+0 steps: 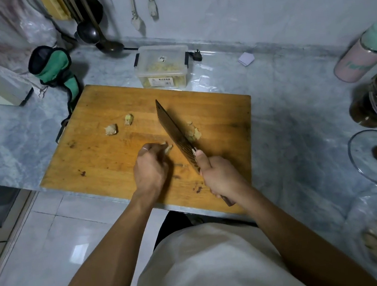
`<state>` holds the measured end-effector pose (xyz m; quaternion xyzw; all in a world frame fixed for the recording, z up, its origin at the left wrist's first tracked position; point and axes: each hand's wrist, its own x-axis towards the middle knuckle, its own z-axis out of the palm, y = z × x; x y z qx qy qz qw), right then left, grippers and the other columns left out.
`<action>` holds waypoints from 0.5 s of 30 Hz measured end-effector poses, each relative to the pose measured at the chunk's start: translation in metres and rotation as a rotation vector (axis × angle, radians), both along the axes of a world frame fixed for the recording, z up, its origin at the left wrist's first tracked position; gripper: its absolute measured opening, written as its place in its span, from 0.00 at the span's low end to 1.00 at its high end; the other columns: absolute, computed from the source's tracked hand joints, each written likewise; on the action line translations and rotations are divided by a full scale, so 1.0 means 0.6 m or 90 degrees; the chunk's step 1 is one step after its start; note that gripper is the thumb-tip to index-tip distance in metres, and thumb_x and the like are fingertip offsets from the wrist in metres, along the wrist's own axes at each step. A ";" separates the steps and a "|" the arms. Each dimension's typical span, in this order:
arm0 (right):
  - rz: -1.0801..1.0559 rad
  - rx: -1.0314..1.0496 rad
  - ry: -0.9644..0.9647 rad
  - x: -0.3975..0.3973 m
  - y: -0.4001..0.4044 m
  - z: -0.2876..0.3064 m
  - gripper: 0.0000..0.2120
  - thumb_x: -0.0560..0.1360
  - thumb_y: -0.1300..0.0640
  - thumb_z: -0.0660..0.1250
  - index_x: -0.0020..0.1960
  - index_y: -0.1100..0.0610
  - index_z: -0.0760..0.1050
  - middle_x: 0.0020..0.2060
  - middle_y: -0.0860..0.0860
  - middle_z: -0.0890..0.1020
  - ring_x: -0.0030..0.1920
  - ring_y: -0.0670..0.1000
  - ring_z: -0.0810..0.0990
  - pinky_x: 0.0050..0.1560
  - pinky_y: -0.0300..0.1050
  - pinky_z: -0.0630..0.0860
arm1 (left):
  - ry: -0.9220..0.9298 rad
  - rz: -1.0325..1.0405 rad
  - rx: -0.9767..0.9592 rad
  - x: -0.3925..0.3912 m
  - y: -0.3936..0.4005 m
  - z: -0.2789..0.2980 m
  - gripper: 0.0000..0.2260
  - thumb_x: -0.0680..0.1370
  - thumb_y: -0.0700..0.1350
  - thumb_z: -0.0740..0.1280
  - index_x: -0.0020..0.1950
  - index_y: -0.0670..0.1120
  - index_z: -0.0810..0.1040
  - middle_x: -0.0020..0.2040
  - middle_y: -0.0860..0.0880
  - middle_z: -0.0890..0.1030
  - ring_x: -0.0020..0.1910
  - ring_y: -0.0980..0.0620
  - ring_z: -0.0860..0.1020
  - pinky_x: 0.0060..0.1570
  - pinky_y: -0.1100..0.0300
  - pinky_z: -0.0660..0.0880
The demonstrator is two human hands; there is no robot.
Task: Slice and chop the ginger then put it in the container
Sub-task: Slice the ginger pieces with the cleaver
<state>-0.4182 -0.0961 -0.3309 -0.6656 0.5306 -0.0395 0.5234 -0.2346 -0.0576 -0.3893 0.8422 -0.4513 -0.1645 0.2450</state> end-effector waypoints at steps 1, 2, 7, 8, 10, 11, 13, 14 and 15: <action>0.012 -0.002 0.000 0.002 0.003 0.000 0.33 0.84 0.36 0.45 0.34 0.57 0.73 0.23 0.51 0.73 0.24 0.53 0.74 0.28 0.45 0.72 | -0.014 -0.020 0.006 0.004 0.002 0.003 0.17 0.76 0.36 0.67 0.62 0.49 0.81 0.61 0.49 0.78 0.51 0.47 0.80 0.51 0.57 0.78; 0.020 -0.003 0.000 0.002 0.005 0.000 0.33 0.84 0.36 0.45 0.33 0.57 0.72 0.22 0.52 0.73 0.24 0.54 0.74 0.29 0.46 0.73 | -0.025 -0.038 0.011 0.010 0.003 0.004 0.19 0.74 0.34 0.66 0.62 0.50 0.81 0.61 0.49 0.79 0.53 0.46 0.80 0.53 0.54 0.78; 0.001 0.002 0.010 -0.011 -0.003 -0.003 0.34 0.84 0.37 0.45 0.34 0.57 0.74 0.24 0.52 0.74 0.25 0.53 0.75 0.26 0.44 0.72 | -0.055 -0.095 0.015 0.019 0.000 0.011 0.14 0.77 0.42 0.68 0.63 0.49 0.81 0.61 0.48 0.80 0.54 0.45 0.80 0.52 0.53 0.79; -0.001 -0.004 0.017 -0.014 -0.006 -0.003 0.34 0.84 0.37 0.45 0.35 0.58 0.74 0.24 0.52 0.74 0.24 0.52 0.75 0.26 0.42 0.72 | -0.052 -0.095 0.014 0.018 -0.002 0.008 0.13 0.78 0.44 0.68 0.63 0.48 0.81 0.62 0.47 0.79 0.54 0.45 0.80 0.53 0.53 0.78; 0.009 -0.020 0.025 -0.015 -0.008 0.001 0.33 0.84 0.38 0.45 0.35 0.58 0.74 0.24 0.51 0.74 0.23 0.50 0.74 0.25 0.41 0.71 | -0.030 -0.082 0.007 0.016 -0.005 0.002 0.13 0.80 0.43 0.66 0.63 0.46 0.81 0.63 0.47 0.79 0.56 0.44 0.79 0.57 0.56 0.76; 0.018 -0.027 0.024 -0.014 -0.007 0.003 0.33 0.85 0.39 0.45 0.35 0.58 0.73 0.24 0.50 0.73 0.23 0.50 0.74 0.25 0.41 0.72 | -0.021 -0.076 0.005 0.016 -0.005 0.000 0.12 0.80 0.42 0.66 0.63 0.46 0.81 0.63 0.47 0.79 0.57 0.45 0.79 0.59 0.59 0.74; 0.034 -0.034 0.017 -0.007 -0.001 0.011 0.33 0.85 0.39 0.45 0.33 0.58 0.71 0.23 0.50 0.73 0.23 0.50 0.73 0.27 0.43 0.74 | -0.018 -0.068 0.000 0.015 -0.006 -0.004 0.12 0.80 0.42 0.66 0.62 0.47 0.82 0.63 0.48 0.80 0.57 0.47 0.79 0.59 0.63 0.72; 0.045 -0.038 0.015 -0.002 0.003 0.016 0.33 0.85 0.40 0.45 0.32 0.57 0.70 0.22 0.50 0.73 0.22 0.50 0.73 0.29 0.45 0.75 | -0.021 -0.067 -0.004 0.015 -0.006 -0.006 0.12 0.80 0.42 0.65 0.62 0.48 0.82 0.62 0.48 0.81 0.56 0.47 0.80 0.58 0.63 0.72; 0.059 -0.043 0.014 0.004 0.007 0.019 0.33 0.85 0.40 0.45 0.31 0.57 0.70 0.22 0.50 0.73 0.21 0.49 0.73 0.31 0.46 0.76 | -0.021 -0.065 -0.001 0.015 -0.006 -0.006 0.12 0.80 0.42 0.65 0.61 0.48 0.82 0.59 0.48 0.82 0.53 0.47 0.80 0.56 0.62 0.74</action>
